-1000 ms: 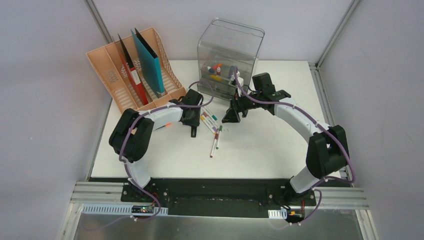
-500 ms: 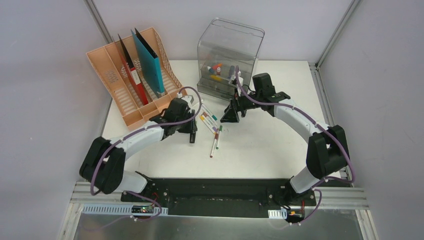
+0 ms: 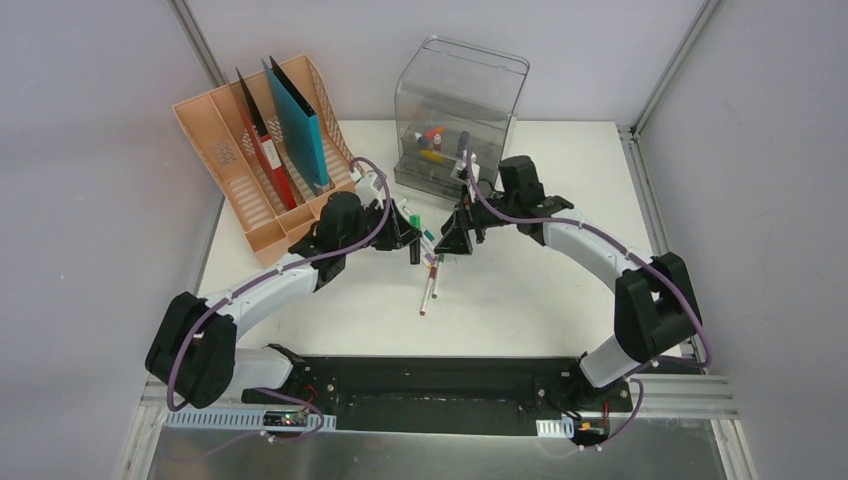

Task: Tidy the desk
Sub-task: Pick up the stationery from the center of the board.

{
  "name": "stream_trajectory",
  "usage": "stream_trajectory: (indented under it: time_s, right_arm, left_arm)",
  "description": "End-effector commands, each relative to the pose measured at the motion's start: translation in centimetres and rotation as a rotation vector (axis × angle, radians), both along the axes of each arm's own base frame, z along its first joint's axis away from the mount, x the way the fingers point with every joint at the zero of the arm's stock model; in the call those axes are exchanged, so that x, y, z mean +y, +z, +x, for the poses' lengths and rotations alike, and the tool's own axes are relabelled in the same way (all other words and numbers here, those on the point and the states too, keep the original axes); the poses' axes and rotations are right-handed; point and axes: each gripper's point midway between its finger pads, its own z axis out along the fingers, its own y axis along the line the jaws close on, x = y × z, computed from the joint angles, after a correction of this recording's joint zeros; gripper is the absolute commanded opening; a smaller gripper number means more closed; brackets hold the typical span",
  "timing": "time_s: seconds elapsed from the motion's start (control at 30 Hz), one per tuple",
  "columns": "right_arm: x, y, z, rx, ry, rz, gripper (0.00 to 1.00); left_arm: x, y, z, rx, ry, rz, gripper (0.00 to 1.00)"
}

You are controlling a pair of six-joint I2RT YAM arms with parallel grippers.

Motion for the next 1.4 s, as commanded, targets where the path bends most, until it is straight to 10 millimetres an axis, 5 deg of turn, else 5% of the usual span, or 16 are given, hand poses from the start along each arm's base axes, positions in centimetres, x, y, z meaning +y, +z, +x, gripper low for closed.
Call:
stream_trajectory:
  time_s: [0.0, 0.4, 0.77, 1.17, 1.37]
  right_arm:
    - [0.9, 2.4, 0.3, -0.102, -0.006, 0.060, 0.80]
    - [2.1, 0.8, 0.9, -0.040, -0.092, 0.034, 0.78]
    - [2.9, -0.2, 1.7, 0.010, -0.131, -0.010, 0.58]
    - [2.8, -0.2, 2.0, 0.053, -0.138, -0.057, 0.14]
    - [2.7, -0.3, 1.9, 0.048, -0.131, -0.068, 0.00]
  left_arm:
    - [-1.8, 4.4, 0.9, -0.057, -0.007, -0.213, 0.00]
    - [-2.9, 5.1, 1.3, -0.044, 0.052, -0.389, 0.00]
    - [-3.8, 5.3, 0.9, -0.063, 0.051, -0.404, 0.00]
    - [-3.6, 4.9, 0.4, -0.067, 0.036, -0.388, 0.00]
    - [-3.0, 5.5, -0.1, -0.133, 0.019, -0.349, 0.25]
